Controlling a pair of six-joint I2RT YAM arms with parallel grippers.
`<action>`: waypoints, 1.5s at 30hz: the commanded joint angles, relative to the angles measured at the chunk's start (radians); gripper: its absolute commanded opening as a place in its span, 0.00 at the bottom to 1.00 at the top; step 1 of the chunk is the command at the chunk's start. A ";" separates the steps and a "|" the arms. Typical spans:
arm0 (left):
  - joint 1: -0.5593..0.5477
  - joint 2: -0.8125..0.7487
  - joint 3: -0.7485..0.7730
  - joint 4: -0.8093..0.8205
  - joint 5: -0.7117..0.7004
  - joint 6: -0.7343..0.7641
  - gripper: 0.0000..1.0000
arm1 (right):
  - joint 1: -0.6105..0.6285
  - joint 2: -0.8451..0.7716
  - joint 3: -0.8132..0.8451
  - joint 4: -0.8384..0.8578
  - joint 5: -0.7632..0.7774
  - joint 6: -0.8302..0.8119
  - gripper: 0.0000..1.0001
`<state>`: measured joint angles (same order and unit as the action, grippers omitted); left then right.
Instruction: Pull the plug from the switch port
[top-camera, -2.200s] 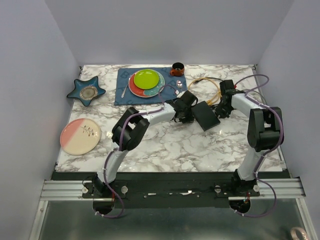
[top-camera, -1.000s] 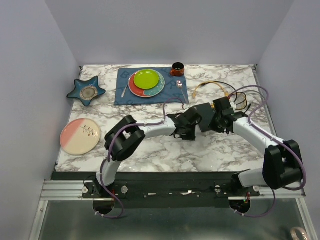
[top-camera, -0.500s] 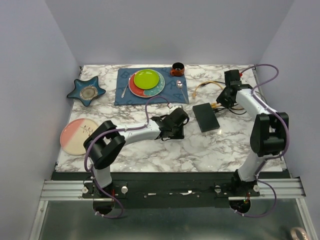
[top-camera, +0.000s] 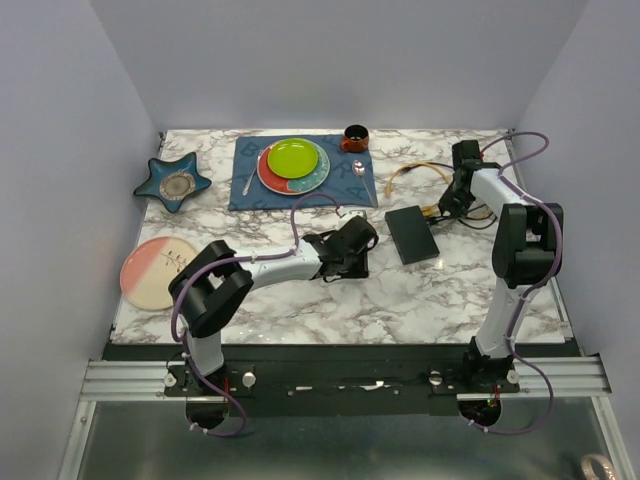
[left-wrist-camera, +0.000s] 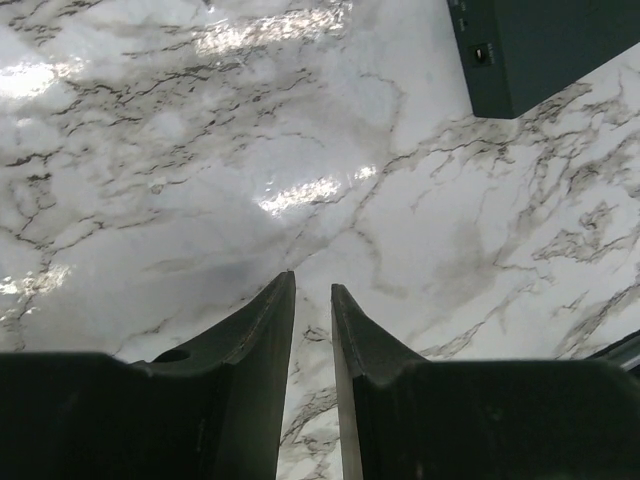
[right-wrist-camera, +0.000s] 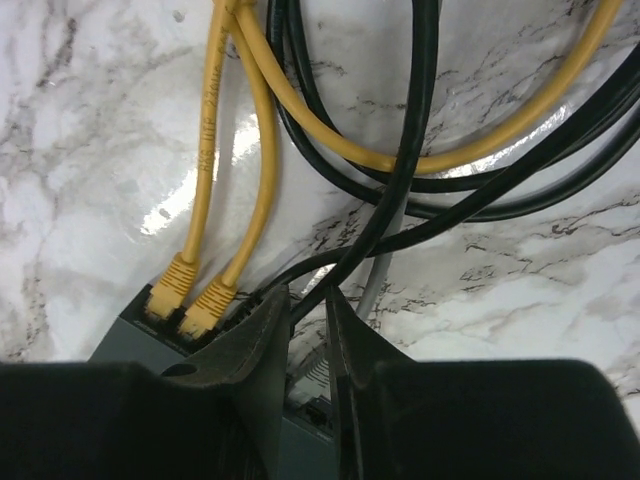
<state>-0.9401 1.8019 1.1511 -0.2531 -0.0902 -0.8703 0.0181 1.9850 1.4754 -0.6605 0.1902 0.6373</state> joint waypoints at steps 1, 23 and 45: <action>-0.005 0.028 0.025 0.031 0.032 0.008 0.36 | -0.006 -0.009 -0.075 -0.019 -0.015 -0.010 0.29; -0.009 -0.104 -0.168 0.133 0.050 -0.068 0.35 | 0.037 -0.415 -0.667 0.151 -0.184 0.024 0.29; -0.014 -0.496 -0.415 -0.026 -0.267 -0.167 0.36 | 0.534 -0.436 -0.640 0.223 -0.186 0.147 0.29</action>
<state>-0.9512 1.4342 0.7769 -0.1856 -0.1940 -0.9897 0.4412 1.4799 0.7746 -0.4370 0.0444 0.7341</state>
